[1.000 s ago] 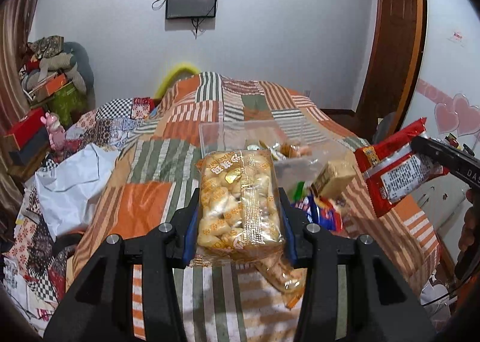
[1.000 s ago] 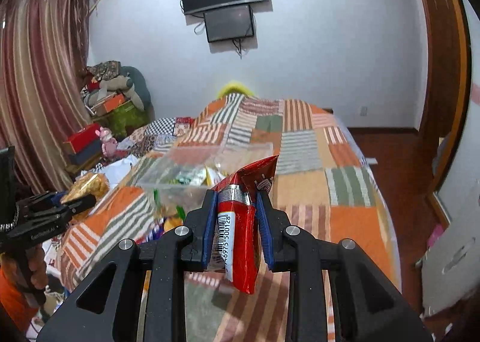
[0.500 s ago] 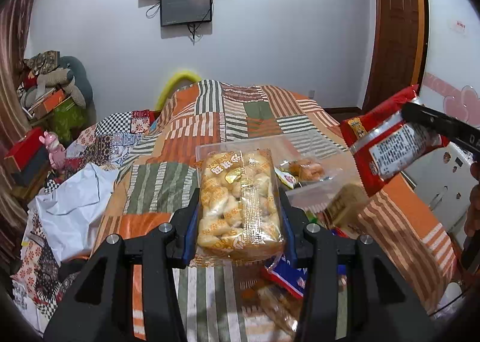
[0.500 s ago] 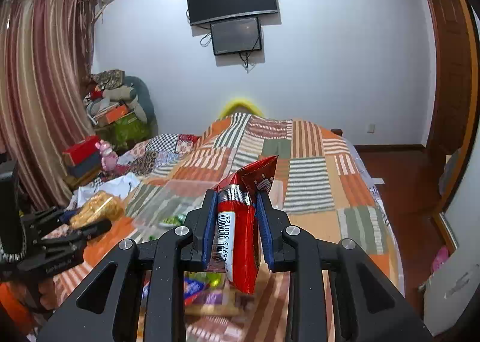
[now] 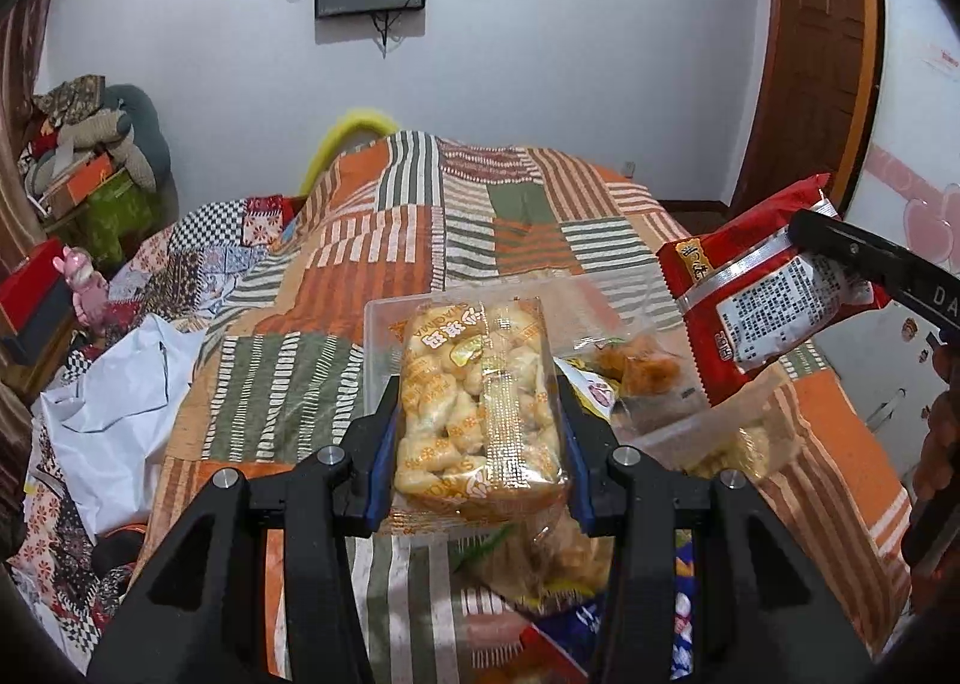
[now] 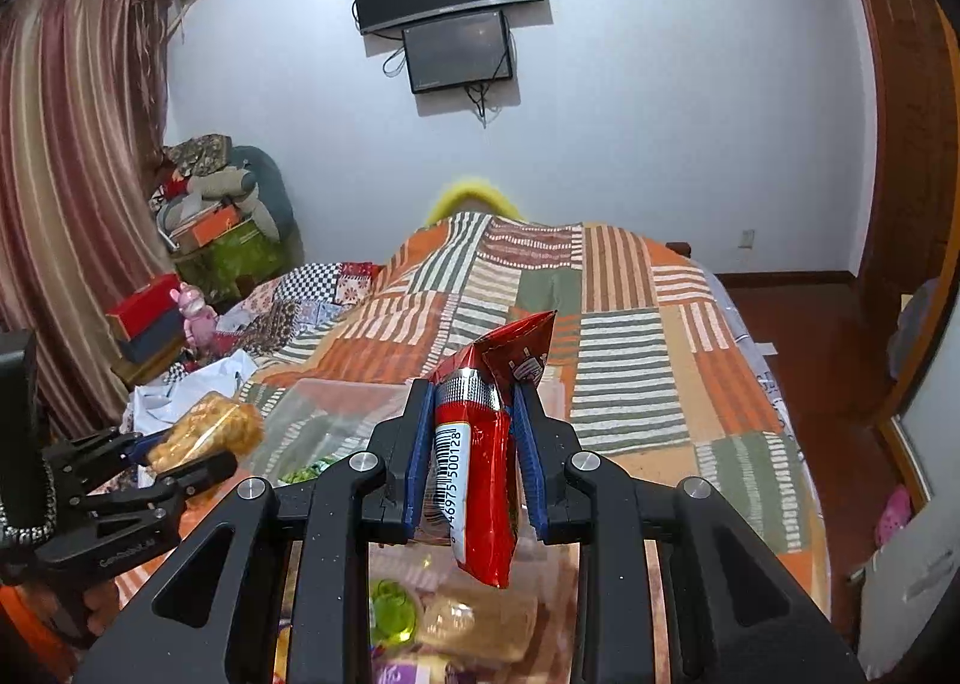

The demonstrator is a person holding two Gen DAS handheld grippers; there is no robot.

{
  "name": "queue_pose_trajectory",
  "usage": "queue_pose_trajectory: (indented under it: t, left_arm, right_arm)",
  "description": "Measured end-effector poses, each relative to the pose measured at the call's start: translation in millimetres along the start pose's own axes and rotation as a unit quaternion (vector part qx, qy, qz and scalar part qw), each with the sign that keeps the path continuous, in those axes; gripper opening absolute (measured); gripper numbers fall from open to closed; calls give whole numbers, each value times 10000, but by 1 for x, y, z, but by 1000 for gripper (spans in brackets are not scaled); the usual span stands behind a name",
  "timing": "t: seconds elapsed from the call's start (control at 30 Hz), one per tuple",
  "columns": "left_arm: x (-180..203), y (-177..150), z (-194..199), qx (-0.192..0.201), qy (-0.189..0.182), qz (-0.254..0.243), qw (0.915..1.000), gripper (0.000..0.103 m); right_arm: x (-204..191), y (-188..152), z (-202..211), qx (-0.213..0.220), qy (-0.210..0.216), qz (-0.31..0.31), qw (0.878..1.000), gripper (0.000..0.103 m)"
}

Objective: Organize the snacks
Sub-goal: 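Carry the bun bag and red packet over the clear box and open both tools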

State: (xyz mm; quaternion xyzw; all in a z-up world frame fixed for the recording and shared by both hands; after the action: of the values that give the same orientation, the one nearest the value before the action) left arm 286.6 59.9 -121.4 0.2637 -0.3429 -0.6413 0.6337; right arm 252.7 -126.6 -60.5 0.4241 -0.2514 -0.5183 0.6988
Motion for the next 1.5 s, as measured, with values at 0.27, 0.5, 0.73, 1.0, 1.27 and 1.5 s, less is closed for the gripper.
queue_pose_trajectory:
  t: [0.27, 0.5, 0.73, 1.0, 1.27, 1.5]
  left_arm:
    - [-11, 0, -38, -307, 107, 17, 9995, 45]
    - [-22, -1, -60, -548, 73, 160, 9983, 45]
    - [-23, -5, -75, -845, 14, 230, 9962, 45]
    - [-22, -10, -72, -858, 55, 194, 9961, 45]
    - [-9, -5, -45, -729, -73, 119, 9972, 45]
    - [1, -9, -22, -681, -132, 68, 9976, 49]
  right_arm:
    - [-5, -9, -34, -406, -14, 286, 9988, 24]
    - [-5, -16, -57, -712, -5, 411, 9966, 24]
    - [-3, -27, -71, -1054, 139, 414, 9935, 24]
    - [-4, -39, -73, -1289, 68, 665, 9894, 24]
    - [5, -40, -63, -1352, 78, 462, 9897, 35]
    - [2, -38, -35, -1075, 3, 543, 9927, 59]
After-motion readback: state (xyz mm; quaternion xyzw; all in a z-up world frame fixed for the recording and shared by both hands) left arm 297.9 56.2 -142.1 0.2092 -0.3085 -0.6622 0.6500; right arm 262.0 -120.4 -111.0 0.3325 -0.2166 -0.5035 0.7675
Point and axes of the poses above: each gripper's, at about its wrist camera, not at the fingertips, and z roughly against the way its jaws point, x to its right, y to its top, the point moved 5 cm from there along -z, roughly the way its jaws point, and after that the axes turned 6 degrees about -y, right-handed, at the moved point
